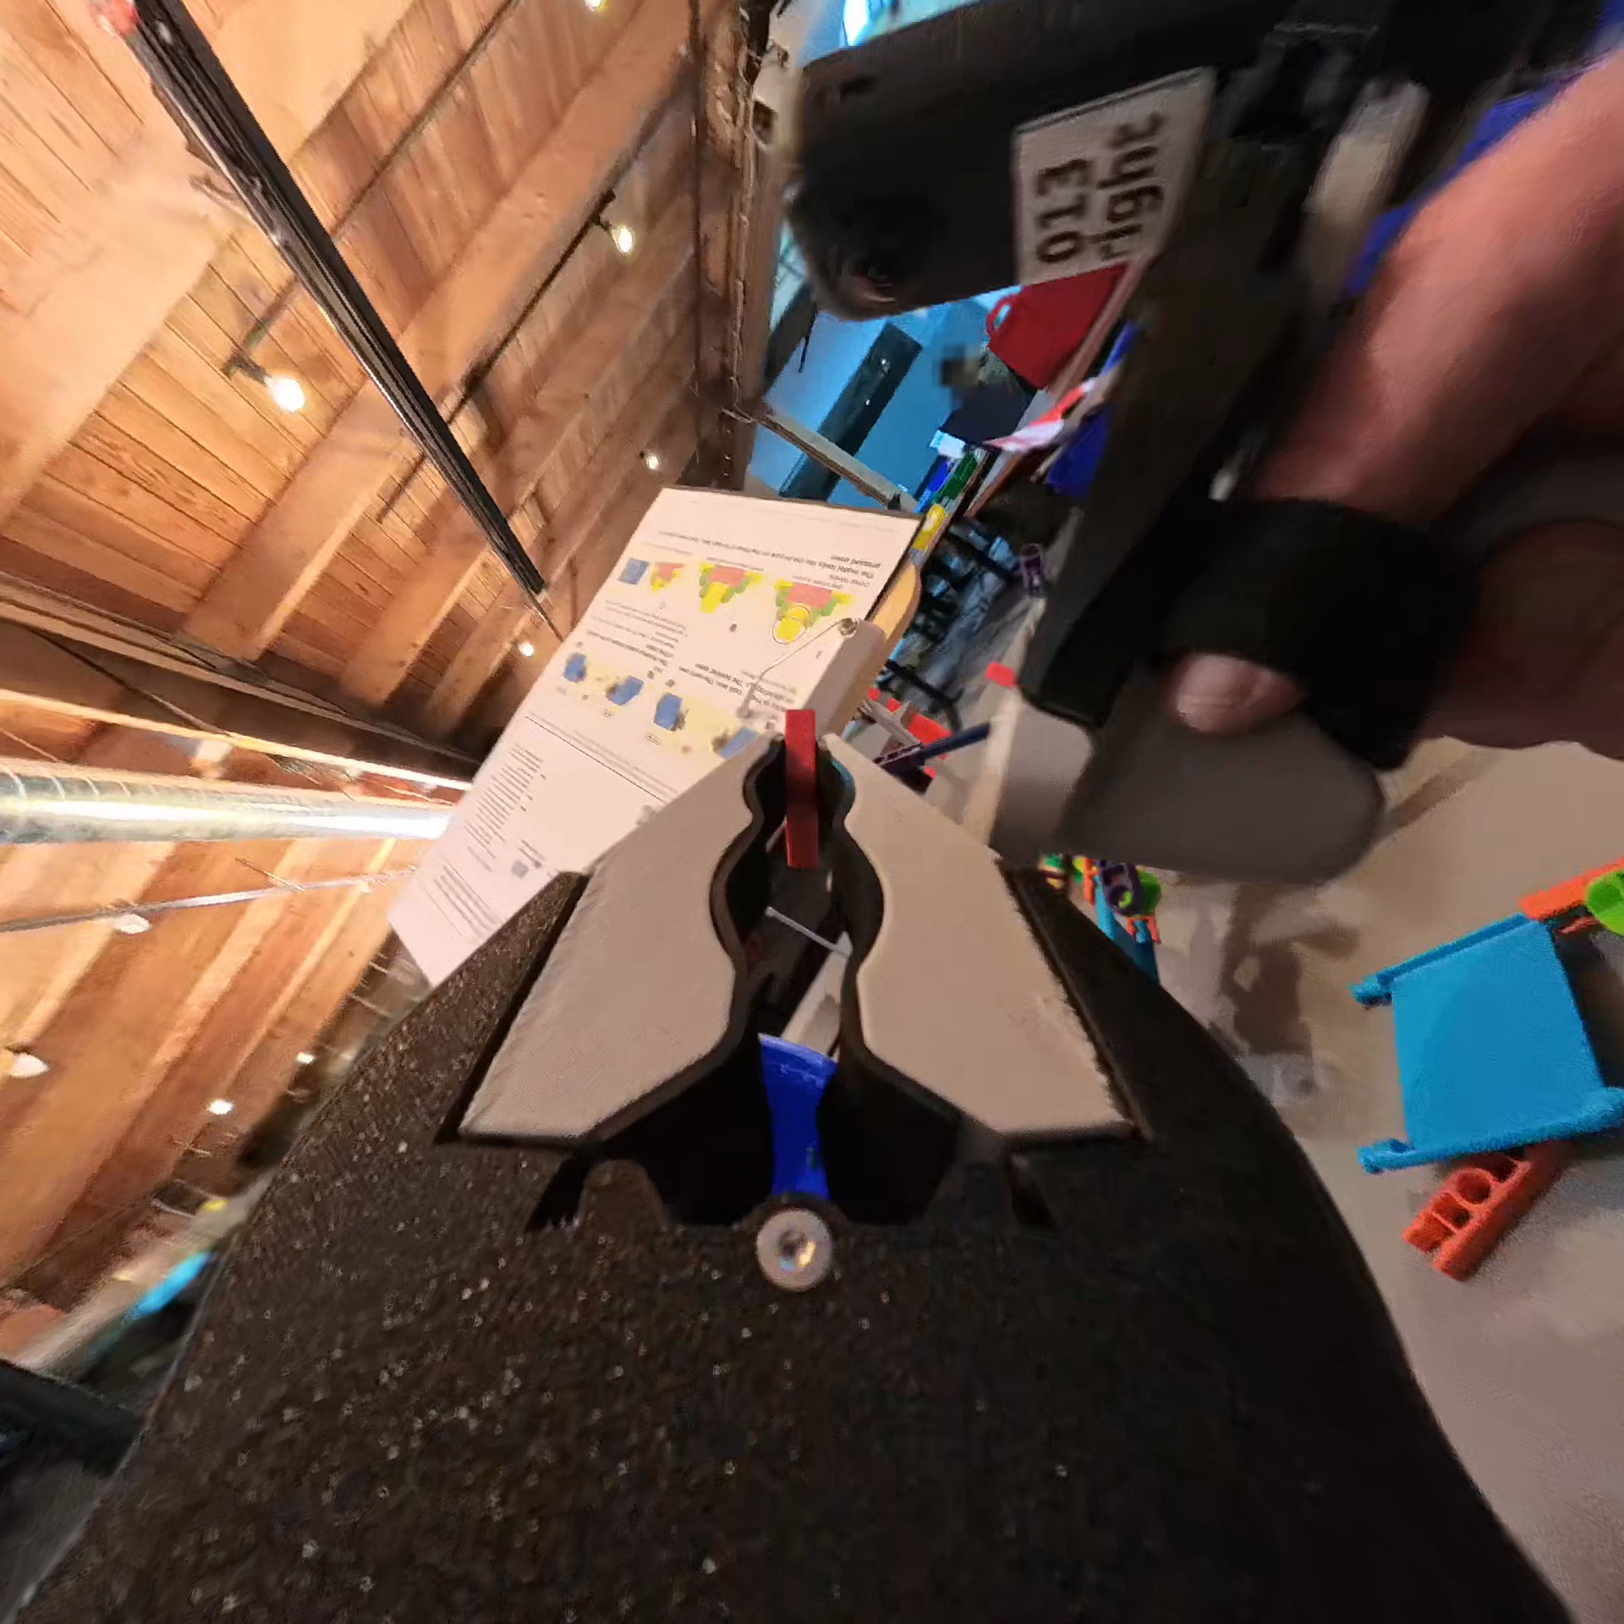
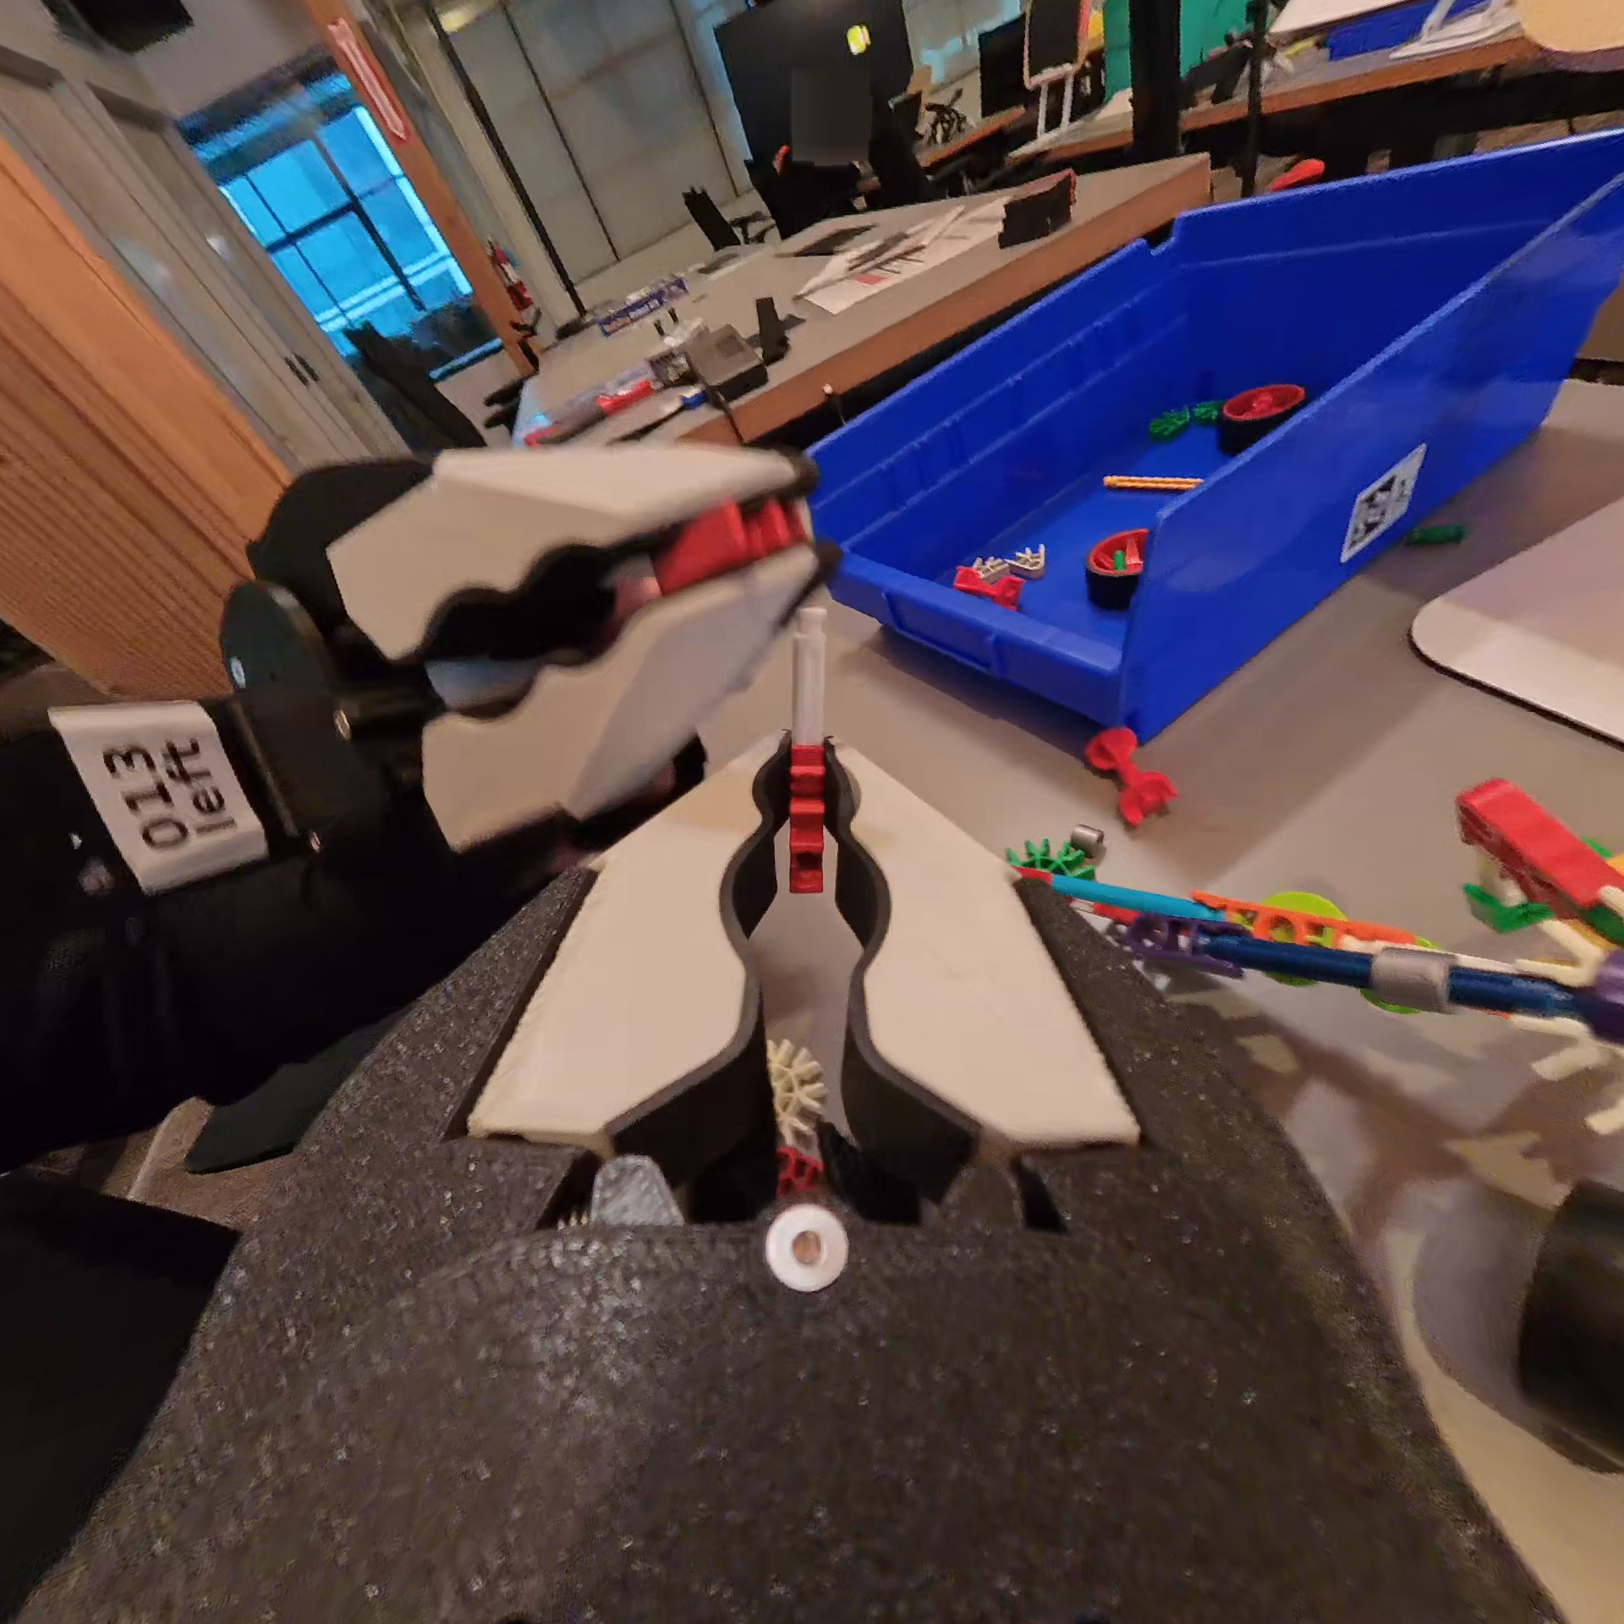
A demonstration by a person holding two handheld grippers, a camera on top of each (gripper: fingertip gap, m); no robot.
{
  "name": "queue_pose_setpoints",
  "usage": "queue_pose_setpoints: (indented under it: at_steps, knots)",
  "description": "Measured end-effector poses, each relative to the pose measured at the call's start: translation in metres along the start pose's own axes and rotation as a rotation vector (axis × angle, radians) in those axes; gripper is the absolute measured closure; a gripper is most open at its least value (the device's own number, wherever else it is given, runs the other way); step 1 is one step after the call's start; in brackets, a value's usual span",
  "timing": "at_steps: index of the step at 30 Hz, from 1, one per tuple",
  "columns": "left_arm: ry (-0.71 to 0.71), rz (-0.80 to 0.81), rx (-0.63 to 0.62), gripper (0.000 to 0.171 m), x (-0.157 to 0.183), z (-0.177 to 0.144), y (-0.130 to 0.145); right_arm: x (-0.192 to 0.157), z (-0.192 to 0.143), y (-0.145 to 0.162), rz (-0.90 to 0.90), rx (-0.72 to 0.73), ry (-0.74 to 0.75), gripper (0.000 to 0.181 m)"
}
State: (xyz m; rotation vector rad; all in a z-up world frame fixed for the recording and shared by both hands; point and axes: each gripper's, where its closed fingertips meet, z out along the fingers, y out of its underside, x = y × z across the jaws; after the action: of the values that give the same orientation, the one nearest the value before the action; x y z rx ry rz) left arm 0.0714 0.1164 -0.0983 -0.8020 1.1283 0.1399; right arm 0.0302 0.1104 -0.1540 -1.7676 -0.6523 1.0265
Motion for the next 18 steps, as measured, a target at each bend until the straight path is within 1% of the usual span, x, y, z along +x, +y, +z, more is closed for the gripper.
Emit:
queue_pose_setpoints:
  at_steps: [1,2,3,5,6,7,8,9,10,11,13,14,15,17,18]
  knots:
    - [-0.009,-0.065,-0.001,0.169,-0.008,0.001,0.005,0.006,-0.001,0.001,-0.002,-0.006,0.022,0.178]
    - [-0.015,-0.135,-0.030,0.169,-0.020,0.003,0.017,0.015,-0.004,0.002,-0.031,-0.019,0.063,0.178]
    - [-0.011,-0.197,-0.093,0.169,-0.032,0.007,0.036,0.021,-0.006,0.004,-0.063,-0.031,0.090,0.178]
    - [0.047,-0.310,-0.297,0.168,-0.042,0.017,0.092,0.025,-0.010,0.004,-0.076,-0.031,0.090,0.178]
    - [0.051,-0.377,-0.365,0.167,-0.048,0.020,0.118,0.028,-0.011,0.007,-0.092,-0.049,0.093,0.178]
    - [0.071,-0.443,-0.458,0.168,-0.047,0.023,0.147,0.029,-0.010,0.013,-0.111,-0.080,0.085,0.178]
    - [0.089,-0.488,-0.566,0.154,-0.043,0.023,0.178,0.028,-0.010,0.014,-0.126,-0.081,0.073,0.178]
    - [0.088,-0.525,-0.621,0.131,-0.041,0.023,0.198,0.026,-0.010,0.015,-0.128,-0.081,0.055,0.178]
    - [0.098,-0.551,-0.646,0.121,-0.038,0.023,0.209,0.026,-0.009,0.018,-0.134,-0.096,0.045,0.177]
    - [0.100,-0.564,-0.636,0.119,-0.037,0.022,0.209,0.027,-0.010,0.019,-0.149,-0.098,0.049,0.177]
    - [0.124,-0.586,-0.556,0.117,-0.036,0.022,0.186,0.028,-0.013,0.019,-0.135,-0.094,0.032,0.177]
    - [0.166,-0.615,-0.502,0.118,-0.032,0.021,0.167,0.029,-0.015,0.019,-0.125,-0.093,0.017,0.177]
    - [0.233,-0.653,-0.430,0.119,-0.025,0.020,0.142,0.030,-0.017,0.018,-0.127,-0.089,0.006,0.177]
    - [0.405,-0.777,-0.288,0.124,-0.003,0.013,0.087,0.023,-0.020,0.015,-0.123,-0.085,-0.053,0.177]
    - [0.482,-0.849,-0.214,0.124,0.007,0.009,0.062,0.020,-0.022,0.012,-0.126,-0.080,-0.082,0.178]
